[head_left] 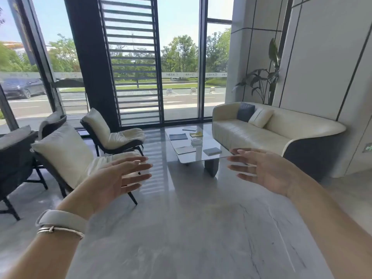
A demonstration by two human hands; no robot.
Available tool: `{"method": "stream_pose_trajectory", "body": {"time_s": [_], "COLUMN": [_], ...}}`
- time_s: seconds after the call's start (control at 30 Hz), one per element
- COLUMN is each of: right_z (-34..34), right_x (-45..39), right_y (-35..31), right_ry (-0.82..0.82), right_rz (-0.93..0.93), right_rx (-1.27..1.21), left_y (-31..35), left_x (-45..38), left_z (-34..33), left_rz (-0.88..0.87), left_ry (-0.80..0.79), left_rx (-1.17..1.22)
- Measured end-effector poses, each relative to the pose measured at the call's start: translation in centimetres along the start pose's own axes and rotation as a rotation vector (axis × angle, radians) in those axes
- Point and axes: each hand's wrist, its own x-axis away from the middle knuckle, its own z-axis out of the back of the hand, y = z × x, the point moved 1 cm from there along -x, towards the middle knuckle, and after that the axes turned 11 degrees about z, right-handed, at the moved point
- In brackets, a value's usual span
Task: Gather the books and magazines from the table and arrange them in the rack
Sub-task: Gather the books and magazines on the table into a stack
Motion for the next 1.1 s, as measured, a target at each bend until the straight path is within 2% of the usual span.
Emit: {"method": "stream_pose_trajectory", "body": {"time_s": [0.43,0.77,1.1], "right_z": [3.8,2.5,1.4], "right_x": [-33.8,-59.8,-82.8], "right_y": [4.9,12.4,15.8], "right_ry": [0.091,0.111,0.16], "right_rz": [-0.045,-0.044,-0.067], "right_rx": [-0.019,-0.068,-0.075], "left_y": [7.0,10.7,16.9], "left_x": [-34.1,-58.8,-82.0], "left_z": [3.4,11.1,17.4], "left_rz": [0.06,0.057,0.074], "left_ry": [0.01,0.026,0.012], "left_rx": [0.026,0.051,0.018]}}
